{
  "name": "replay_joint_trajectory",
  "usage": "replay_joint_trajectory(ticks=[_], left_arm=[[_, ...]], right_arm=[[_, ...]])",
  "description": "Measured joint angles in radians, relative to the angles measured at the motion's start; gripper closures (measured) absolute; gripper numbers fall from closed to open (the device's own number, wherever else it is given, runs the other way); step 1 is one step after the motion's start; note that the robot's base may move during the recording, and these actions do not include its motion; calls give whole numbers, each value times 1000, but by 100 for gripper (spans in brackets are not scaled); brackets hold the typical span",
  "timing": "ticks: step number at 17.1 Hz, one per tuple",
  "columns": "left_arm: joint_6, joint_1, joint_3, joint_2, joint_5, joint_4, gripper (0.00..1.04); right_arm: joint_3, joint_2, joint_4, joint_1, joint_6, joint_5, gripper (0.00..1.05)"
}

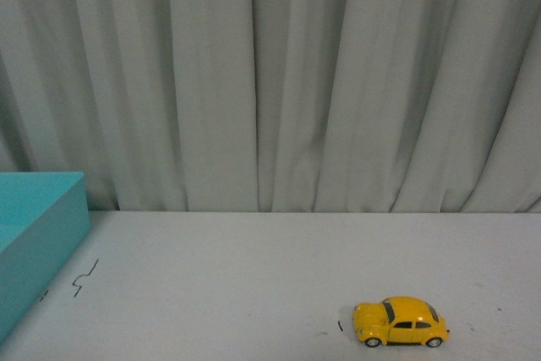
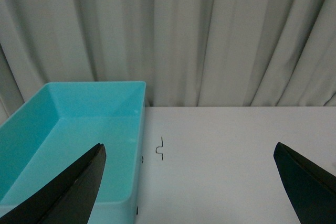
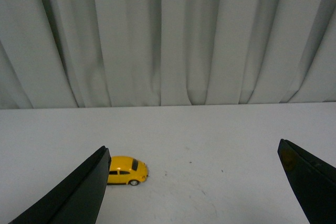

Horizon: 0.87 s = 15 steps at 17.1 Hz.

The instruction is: Wind up and store yellow beetle toy

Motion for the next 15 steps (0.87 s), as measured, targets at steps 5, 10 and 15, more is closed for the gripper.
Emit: replay_joint_trajectory(ticks=[5,10,15], left_arm=[[0,0,0,0,0,1,7],[0,0,0,0,0,0,7],[0,0,0,0,0,0,7]], right_arm=[[0,0,5,0,0,0,7],[0,0,1,0,0,0,7],[0,0,1,0,0,0,7]])
